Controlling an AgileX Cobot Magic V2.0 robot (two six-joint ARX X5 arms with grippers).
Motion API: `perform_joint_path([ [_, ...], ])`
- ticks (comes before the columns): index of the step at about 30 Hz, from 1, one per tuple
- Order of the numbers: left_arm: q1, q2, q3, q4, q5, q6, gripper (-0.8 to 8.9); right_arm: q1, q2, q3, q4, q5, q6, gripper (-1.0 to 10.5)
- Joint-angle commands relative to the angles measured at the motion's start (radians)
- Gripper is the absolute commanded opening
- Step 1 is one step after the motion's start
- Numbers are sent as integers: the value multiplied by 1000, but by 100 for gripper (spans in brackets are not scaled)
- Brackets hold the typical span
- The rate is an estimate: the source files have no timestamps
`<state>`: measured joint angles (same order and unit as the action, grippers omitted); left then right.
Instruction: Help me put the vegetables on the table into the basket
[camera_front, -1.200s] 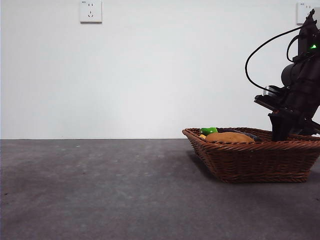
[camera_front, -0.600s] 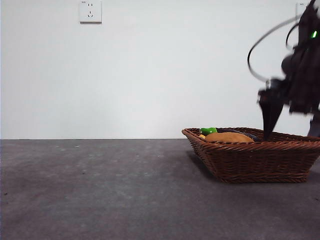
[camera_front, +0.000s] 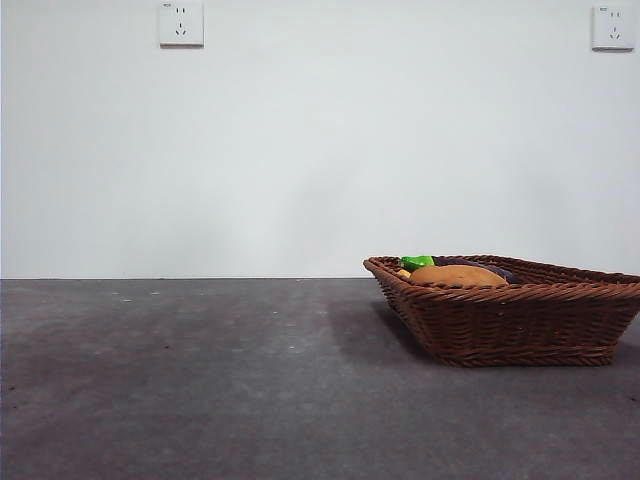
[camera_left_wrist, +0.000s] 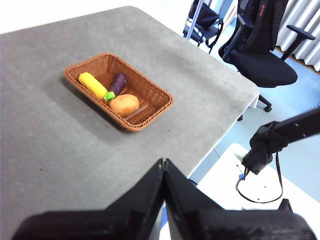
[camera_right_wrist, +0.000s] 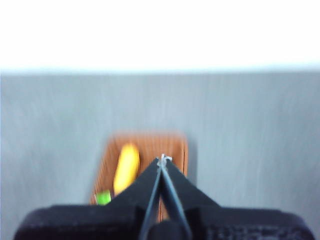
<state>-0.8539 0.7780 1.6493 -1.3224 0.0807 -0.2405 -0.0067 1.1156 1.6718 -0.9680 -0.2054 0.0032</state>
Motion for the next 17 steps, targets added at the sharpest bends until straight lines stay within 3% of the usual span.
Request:
perform_joint_path([
  [1, -3, 18, -6, 4, -3, -10, -4, 0, -64, -4, 26, 19, -6, 1],
  [8, -2, 101, -6, 4, -3, -10, -4, 0, -118, -4, 24, 34, -6, 1],
  [17, 8, 219, -6, 4, -3, -10, -4, 0, -40, -4, 26, 72, -6, 1],
])
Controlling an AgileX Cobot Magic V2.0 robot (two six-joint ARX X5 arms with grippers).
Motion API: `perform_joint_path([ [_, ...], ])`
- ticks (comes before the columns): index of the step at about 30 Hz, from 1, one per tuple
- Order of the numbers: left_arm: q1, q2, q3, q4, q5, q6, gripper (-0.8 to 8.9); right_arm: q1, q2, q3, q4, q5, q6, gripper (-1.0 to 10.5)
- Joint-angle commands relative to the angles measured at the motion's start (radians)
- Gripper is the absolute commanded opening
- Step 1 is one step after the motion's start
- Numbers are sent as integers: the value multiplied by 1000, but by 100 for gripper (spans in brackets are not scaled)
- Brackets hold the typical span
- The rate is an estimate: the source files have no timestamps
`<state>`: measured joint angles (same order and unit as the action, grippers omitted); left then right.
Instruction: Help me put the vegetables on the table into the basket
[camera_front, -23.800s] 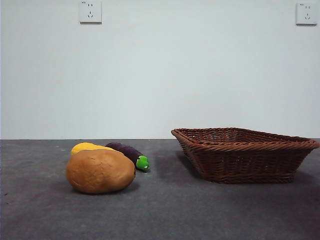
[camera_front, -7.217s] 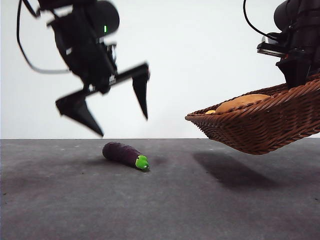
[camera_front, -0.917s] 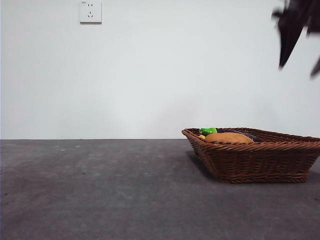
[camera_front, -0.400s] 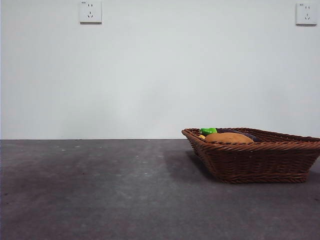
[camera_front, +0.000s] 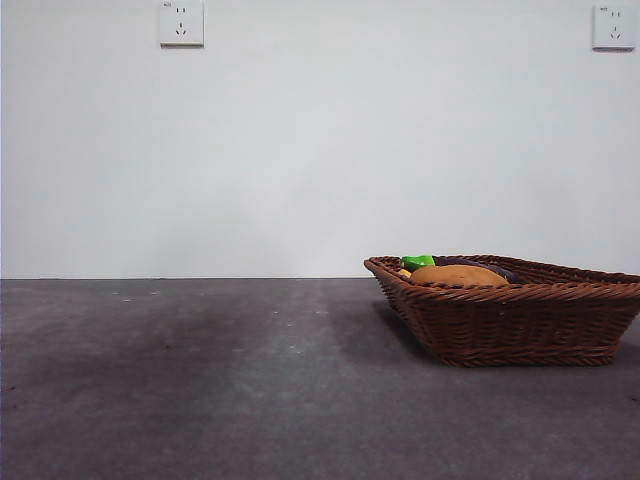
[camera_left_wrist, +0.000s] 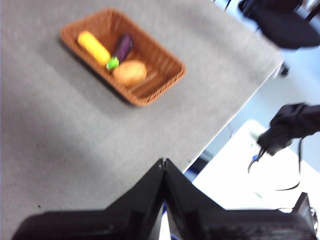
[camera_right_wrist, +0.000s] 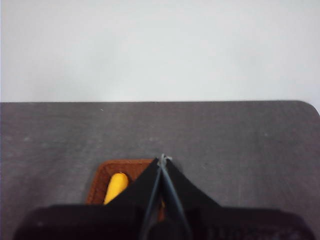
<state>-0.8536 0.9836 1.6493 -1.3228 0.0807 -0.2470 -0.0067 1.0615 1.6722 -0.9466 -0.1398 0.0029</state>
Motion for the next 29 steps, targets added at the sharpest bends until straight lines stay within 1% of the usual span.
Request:
perform_joint_path([
  [1, 18, 24, -6, 5, -3, 12, -4, 0, 26, -5, 4, 6, -6, 1],
  [3, 57, 42, -6, 5, -3, 83, -4, 0, 56, -5, 4, 6, -6, 1],
  [6, 140, 67, -6, 5, -2, 130, -4, 0, 98, -5, 4, 6, -6, 1],
  [10, 271, 86, -6, 14, 31, 132, -4, 0, 158, -5, 4, 11, -6, 1],
  [15, 450, 87, -6, 116, 30, 120, -4, 0, 233, -5, 5, 13, -6, 1],
  [17, 520, 78, -6, 159, 26, 133, -4, 0, 261, -5, 5, 13, -6, 1],
  [20, 607, 63, -6, 203, 23, 255, -4, 0, 298, -5, 5, 14, -6, 1],
  [23, 680, 45, -18, 208, 23, 359, -4, 0, 328, -5, 5, 15, -6, 1],
  [25, 735, 13, -66, 237, 23, 399, -4, 0, 347, -5, 5, 18, -6, 1],
  [27, 771, -39, -159, 315, 24, 408, -4, 0, 363, -5, 5, 18, -6, 1],
  [28, 785, -75, -229, 375, 24, 408, -4, 0, 369, -5, 5, 18, -6, 1],
  [29, 800, -136, -349, 476, 24, 405, -4, 0, 376, -5, 5, 18, -6, 1],
])
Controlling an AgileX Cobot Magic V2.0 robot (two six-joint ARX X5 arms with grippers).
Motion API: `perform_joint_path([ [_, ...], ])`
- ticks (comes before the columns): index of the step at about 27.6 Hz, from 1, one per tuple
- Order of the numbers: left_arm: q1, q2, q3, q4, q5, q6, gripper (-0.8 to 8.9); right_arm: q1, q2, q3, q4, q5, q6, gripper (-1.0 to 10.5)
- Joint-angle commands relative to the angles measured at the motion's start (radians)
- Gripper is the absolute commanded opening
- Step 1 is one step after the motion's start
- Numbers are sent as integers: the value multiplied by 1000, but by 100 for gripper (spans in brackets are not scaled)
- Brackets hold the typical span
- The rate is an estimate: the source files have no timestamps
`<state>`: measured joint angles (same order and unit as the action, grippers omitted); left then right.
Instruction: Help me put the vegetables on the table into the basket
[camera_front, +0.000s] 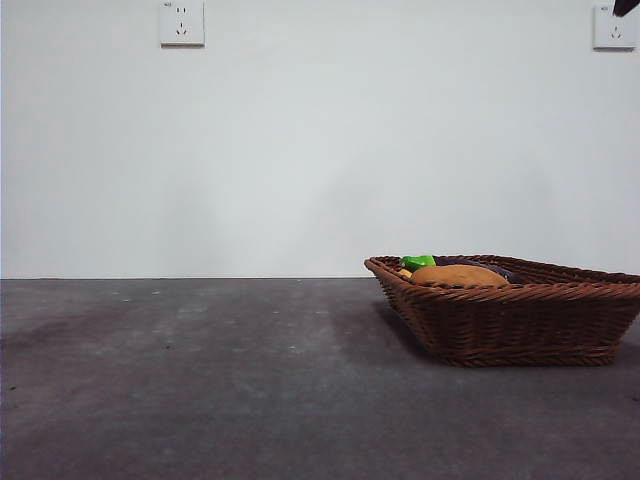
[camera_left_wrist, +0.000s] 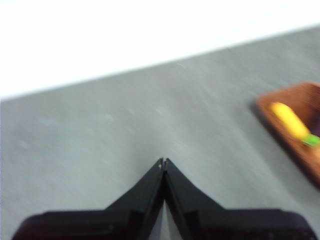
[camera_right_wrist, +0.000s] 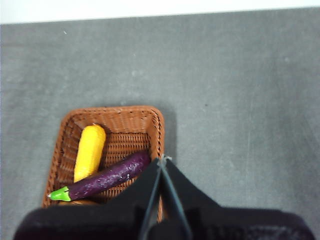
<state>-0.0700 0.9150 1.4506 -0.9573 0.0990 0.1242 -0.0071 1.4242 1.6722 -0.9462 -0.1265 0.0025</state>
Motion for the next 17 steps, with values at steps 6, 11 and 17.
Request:
perform_joint_path([
  [6, 72, -485, -980, 810, 48, -34, -4, 0, 18, -5, 7, 4, -6, 1],
  [11, 102, -751, -1325, 888, 31, -210, -4, 0, 18, -5, 7, 4, -6, 1],
  [17, 118, -864, -1443, 825, 14, -192, -4, 0, 18, -5, 7, 4, -6, 1],
])
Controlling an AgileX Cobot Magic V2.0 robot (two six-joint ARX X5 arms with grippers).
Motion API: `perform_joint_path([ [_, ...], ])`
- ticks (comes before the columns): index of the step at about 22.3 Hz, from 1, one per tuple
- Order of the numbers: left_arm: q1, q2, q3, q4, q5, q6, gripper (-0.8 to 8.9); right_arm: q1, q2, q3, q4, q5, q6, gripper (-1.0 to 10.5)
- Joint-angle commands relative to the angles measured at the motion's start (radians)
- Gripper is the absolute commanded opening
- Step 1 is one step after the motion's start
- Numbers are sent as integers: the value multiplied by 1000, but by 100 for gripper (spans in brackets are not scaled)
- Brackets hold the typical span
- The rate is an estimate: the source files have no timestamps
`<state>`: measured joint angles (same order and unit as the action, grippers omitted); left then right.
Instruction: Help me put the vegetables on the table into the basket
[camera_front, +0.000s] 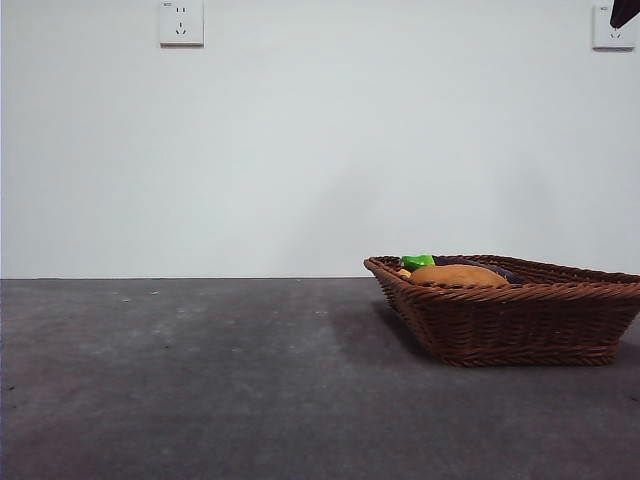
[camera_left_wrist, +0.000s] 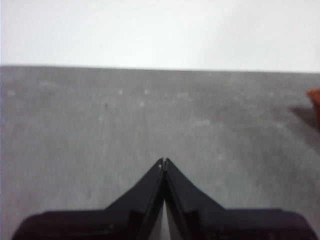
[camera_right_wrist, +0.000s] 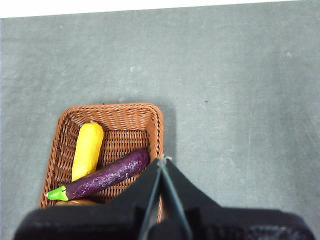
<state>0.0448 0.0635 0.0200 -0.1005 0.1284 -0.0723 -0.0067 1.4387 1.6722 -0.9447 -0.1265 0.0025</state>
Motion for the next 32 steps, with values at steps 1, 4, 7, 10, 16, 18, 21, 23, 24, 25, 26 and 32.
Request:
perform_joint_path([
  [1, 3, -19, -12, -53, -38, 10, -3, 0, 4, -5, 6, 4, -6, 1],
  [4, 3, -51, -12, -68, -55, 82, -4, 0, 4, -5, 6, 4, -6, 1],
  [7, 3, -60, -12, -60, -41, 77, -4, 0, 4, -5, 5, 4, -6, 1],
  [10, 3, -58, -12, -60, -43, 77, -4, 0, 4, -5, 6, 4, -6, 1],
  [16, 3, -47, -12, -60, -43, 77, -4, 0, 4, -5, 6, 4, -6, 1],
  [18, 3, -47, -12, -60, -43, 77, -3, 0, 4, -5, 6, 4, -6, 1],
  [21, 3, -47, -12, -60, -43, 77, -4, -19, -3, -8, 9, 38, -6, 1],
  [23, 3, -47, -12, -61, -43, 77, -4, -33, -32, -9, 10, 92, -6, 1],
  [24, 3, -47, -12, -60, -43, 77, -3, -33, -70, -15, 10, 103, -6, 1],
  [25, 3, -47, -12, -60, -43, 77, -4, -33, -110, -25, 12, 102, -6, 1],
  [26, 3, -47, -12, -60, -43, 77, -4, -33, -163, -47, 24, 101, -6, 1],
  [32, 3, -35, -12, -60, -43, 77, -3, -33, -511, -546, 556, 132, -6, 1],
])
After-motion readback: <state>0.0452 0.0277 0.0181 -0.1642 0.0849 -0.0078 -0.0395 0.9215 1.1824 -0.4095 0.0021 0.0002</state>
